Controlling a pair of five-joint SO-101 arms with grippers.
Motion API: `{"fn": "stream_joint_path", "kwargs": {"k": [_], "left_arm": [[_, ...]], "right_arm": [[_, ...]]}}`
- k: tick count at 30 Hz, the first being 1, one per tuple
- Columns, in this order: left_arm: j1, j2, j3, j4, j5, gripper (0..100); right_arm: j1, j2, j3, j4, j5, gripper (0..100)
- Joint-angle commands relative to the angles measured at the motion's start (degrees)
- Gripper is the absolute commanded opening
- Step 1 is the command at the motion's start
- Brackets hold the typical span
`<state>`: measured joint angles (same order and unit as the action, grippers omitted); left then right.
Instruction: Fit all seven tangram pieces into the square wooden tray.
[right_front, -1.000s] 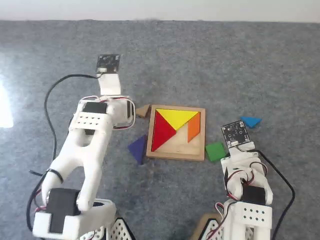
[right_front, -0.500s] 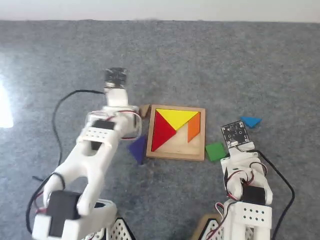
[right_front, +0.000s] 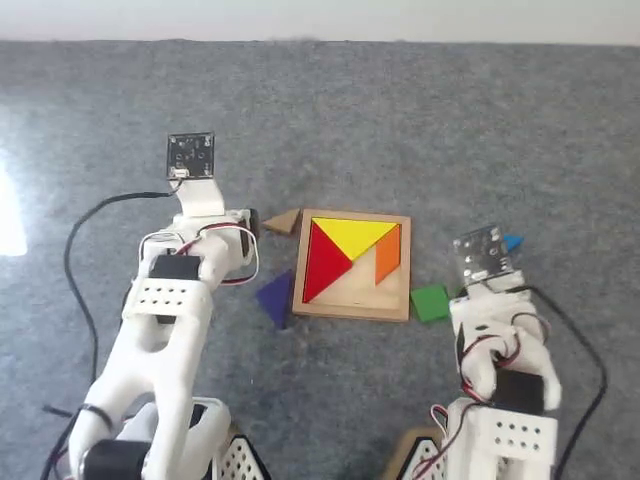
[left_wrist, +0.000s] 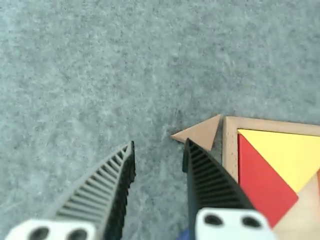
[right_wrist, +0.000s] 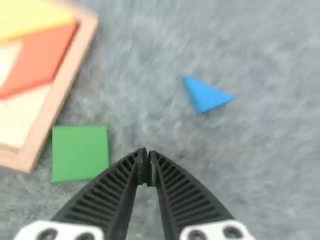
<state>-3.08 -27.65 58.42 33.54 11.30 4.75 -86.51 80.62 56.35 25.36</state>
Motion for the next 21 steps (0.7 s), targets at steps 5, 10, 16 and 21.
{"fn": "stream_joint_path", "kwargs": {"k": [5,10,16,21], "left_arm": [[0.09,6.07,-4.44,-1.85,0.35,15],[-0.09,9.41,-6.02,-1.85,0.26,15],[0.35,10.64,-6.55,-1.93,0.26,16],[0.35,10.81,-6.37,-3.78,0.26,16]], "right_arm": [[-0.13,23.25,-27.69,4.88,-1.76,0.9],[-0.57,38.9,-31.47,4.44,-5.01,0.9],[-3.12,47.25,-31.56,2.42,-7.82,1.0],[-12.62,53.32,-31.74,2.59,-11.34,8.5]]}}
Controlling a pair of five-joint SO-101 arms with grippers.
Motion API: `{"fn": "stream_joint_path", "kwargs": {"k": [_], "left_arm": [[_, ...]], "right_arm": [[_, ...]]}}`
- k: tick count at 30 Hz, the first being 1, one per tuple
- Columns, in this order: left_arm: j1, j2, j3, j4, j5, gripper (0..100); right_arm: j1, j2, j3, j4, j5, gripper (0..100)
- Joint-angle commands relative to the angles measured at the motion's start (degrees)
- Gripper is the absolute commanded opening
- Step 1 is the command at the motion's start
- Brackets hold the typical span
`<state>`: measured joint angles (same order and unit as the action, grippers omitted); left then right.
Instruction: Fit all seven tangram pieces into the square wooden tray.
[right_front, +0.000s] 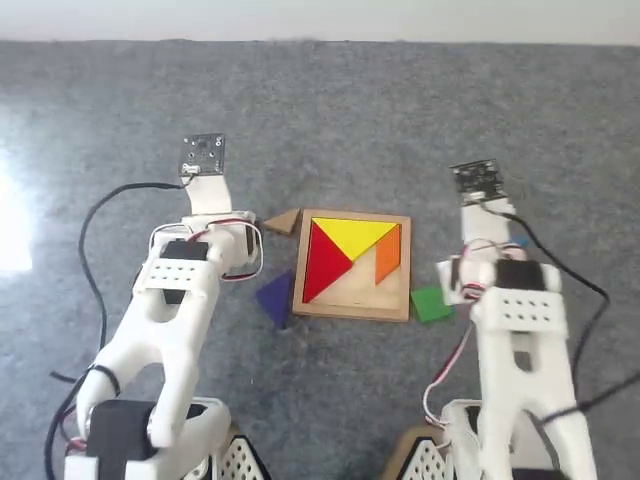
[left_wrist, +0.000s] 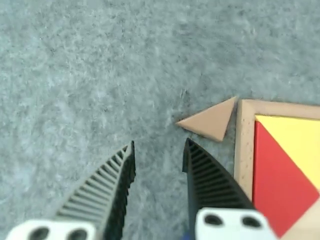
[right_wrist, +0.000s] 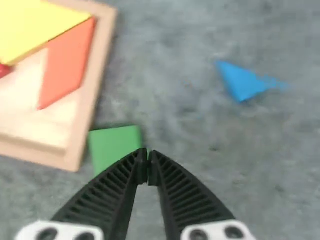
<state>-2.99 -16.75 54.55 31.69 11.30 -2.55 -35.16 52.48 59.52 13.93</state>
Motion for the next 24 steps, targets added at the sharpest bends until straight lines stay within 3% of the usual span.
{"fn": "stream_joint_path", "kwargs": {"k": [1,5,10,19,24], "left_arm": [[0.26,-0.09,-2.42,-1.93,0.26,16],[0.26,-0.09,-2.24,-1.93,0.26,16],[0.26,-0.09,-2.33,-1.93,0.26,16],[0.26,-0.09,-2.51,-1.85,0.26,16],[0.26,-0.18,-2.59,-1.85,0.26,16]], "right_arm": [[-8.04,2.86,-3.6,-0.22,1.67,10.3],[-15.52,5.58,-3.25,4.44,8.79,11.3],[-18.95,7.43,-3.16,3.91,8.7,12.8],[-18.15,11.12,1.58,-0.22,5.98,16.2],[-12.53,11.12,0.88,-2.33,5.71,16.2]]}}
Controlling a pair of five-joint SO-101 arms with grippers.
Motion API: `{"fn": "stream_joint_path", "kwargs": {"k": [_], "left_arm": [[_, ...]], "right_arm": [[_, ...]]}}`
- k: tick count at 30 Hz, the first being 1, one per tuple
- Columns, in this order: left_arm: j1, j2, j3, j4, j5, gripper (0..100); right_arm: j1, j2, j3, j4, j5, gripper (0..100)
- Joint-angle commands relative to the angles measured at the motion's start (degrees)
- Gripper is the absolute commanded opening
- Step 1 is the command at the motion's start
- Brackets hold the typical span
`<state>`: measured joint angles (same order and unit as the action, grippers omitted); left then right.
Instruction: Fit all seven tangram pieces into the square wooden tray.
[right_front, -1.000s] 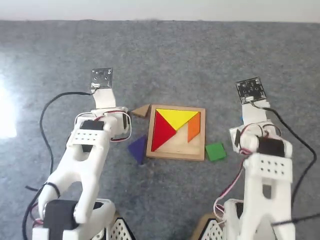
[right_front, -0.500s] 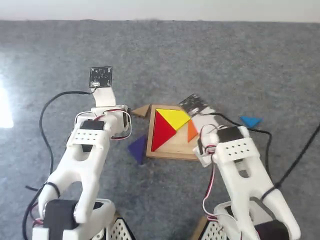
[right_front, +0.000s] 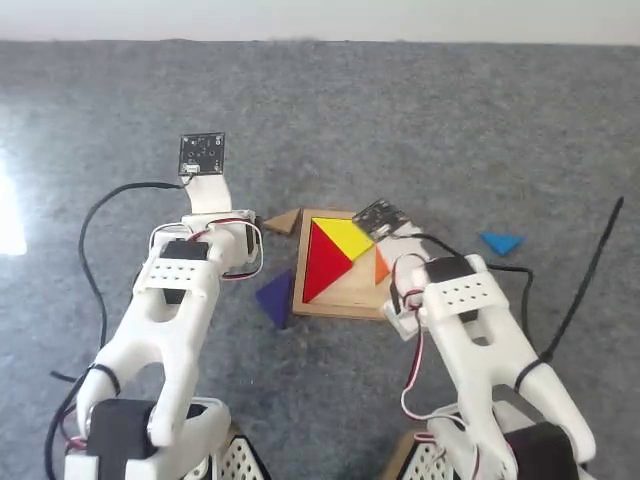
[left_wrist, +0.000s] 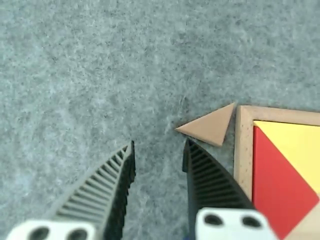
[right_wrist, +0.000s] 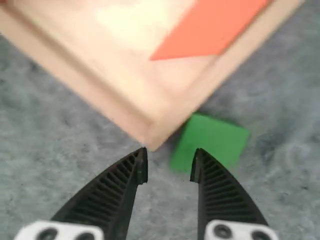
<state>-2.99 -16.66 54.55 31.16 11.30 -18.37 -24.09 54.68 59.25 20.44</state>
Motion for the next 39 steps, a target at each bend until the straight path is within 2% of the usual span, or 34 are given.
{"fn": "stream_joint_path", "kwargs": {"k": [1,4,13,21,31,39], "left_arm": [[0.26,-0.26,-2.59,-1.32,0.26,16],[0.26,-0.26,-2.59,-1.32,0.26,16],[0.26,-0.26,-2.33,-1.32,0.26,16],[0.35,-0.26,-2.24,-1.32,0.26,16],[0.35,-0.26,-2.24,-1.23,0.26,16],[0.35,-0.26,-2.15,-1.23,0.26,16]], "right_arm": [[4.62,0.04,-1.32,-2.77,-1.58,16.2],[6.81,0.22,-1.32,-4.44,-2.64,16.2],[5.76,0.75,-0.97,-5.14,-1.58,16.3],[3.74,0.75,0.53,-4.97,-3.43,27.0],[1.1,2.42,1.14,-6.2,-3.6,27.0],[2.33,6.9,0.7,-8.75,-3.6,27.1]]}}
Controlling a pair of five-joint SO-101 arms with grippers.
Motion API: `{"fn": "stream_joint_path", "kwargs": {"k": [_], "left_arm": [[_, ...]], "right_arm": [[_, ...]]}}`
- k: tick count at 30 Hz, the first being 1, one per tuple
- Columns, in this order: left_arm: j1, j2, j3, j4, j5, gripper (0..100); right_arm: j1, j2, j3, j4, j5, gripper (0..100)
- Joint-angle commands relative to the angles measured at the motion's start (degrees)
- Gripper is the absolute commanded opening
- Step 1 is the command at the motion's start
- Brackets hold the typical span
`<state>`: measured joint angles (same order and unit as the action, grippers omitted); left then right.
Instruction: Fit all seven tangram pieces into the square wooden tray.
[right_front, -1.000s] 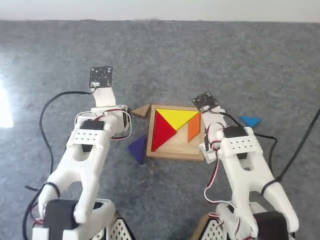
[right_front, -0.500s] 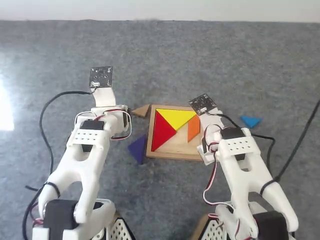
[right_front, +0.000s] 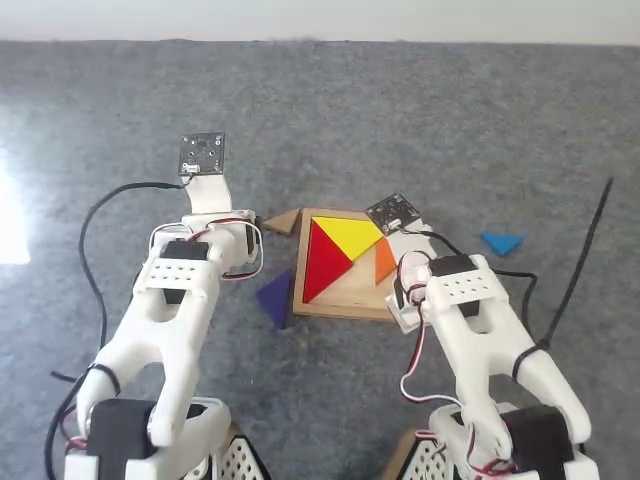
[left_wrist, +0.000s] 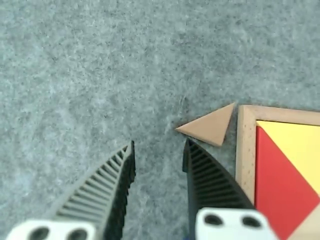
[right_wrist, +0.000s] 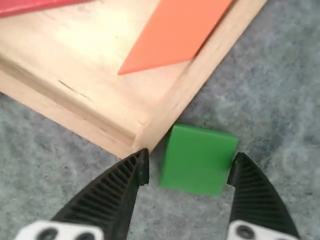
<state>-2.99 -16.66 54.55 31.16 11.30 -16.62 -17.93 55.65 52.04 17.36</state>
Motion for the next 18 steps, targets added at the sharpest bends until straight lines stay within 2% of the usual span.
{"fn": "stream_joint_path", "kwargs": {"k": [1,18], "left_arm": [[0.35,-0.26,-2.15,-1.23,0.26,16],[0.26,-0.26,-2.15,-1.23,0.26,16]], "right_arm": [[0.57,0.75,-0.26,-1.54,-0.62,27.0],[4.97,1.19,-0.79,-0.92,-0.35,27.0]]}}
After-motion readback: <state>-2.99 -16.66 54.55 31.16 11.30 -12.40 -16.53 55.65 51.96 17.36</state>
